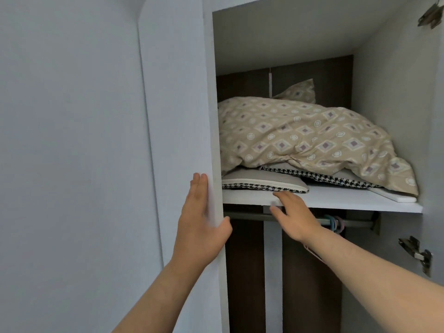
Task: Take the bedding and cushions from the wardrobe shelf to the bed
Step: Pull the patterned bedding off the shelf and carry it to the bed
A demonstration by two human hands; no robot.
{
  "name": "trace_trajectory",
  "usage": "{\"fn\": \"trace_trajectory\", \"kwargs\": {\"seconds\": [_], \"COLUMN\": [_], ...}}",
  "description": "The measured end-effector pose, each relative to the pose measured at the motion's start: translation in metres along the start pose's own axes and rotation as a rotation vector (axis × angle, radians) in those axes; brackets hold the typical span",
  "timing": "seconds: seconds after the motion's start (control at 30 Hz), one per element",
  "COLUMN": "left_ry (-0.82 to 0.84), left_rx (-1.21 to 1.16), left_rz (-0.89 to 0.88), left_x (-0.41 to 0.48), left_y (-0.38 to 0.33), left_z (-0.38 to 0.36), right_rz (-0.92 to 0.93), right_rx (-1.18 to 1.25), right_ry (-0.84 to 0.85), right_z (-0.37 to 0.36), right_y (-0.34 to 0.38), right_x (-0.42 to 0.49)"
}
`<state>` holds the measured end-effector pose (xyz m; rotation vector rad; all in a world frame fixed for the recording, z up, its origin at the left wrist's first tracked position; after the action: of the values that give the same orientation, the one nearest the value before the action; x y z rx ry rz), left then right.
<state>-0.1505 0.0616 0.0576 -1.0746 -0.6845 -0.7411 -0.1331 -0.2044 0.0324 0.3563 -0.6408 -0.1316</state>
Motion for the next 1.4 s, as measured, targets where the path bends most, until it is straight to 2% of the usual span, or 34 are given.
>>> {"fn": "trace_trajectory", "kwargs": {"seconds": [0.13,0.2,0.27,0.4,0.63,0.87,1.1,1.4], "left_ry": [0.066,0.071,0.047,0.014,0.034,-0.018,-0.047,-0.065], "left_rx": [-0.008,-0.009,-0.03,-0.05,-0.104,-0.115,0.017,0.174], "left_rz": [0.026,0.058,0.113,0.248,0.365,0.431,0.458,0.408], "left_x": [-0.017,-0.027,-0.033,-0.04,-0.051,-0.064,-0.064,-0.071], "left_y": [0.007,0.014,0.022,0.034,0.045,0.042,0.066,0.055], "left_z": [0.043,0.071,0.095,0.144,0.198,0.225,0.233,0.221], "right_rz": [0.039,0.074,0.161,0.334,0.344,0.317,0.294,0.319], "right_rx": [0.614,0.918,1.068,1.071,1.069,1.011,0.969,0.951], "right_ry": [-0.047,-0.006,0.076,0.222,0.258,0.316,0.385,0.398], "right_z": [0.021,0.037,0.049,0.045,0.016,0.008,0.005,0.0], "right_y": [0.129,0.195,0.242,0.313,0.376,0.41,0.43,0.428], "right_x": [0.003,-0.001,-0.007,-0.022,-0.031,-0.037,-0.039,-0.029]}}
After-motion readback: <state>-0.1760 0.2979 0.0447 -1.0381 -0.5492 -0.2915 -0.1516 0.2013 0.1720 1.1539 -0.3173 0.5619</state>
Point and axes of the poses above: each hand's wrist, its own x-axis towards the middle knuckle, its own z-axis out of the back of the hand, y = z × x, the point moved 1 cm from there along x, towards the middle knuckle
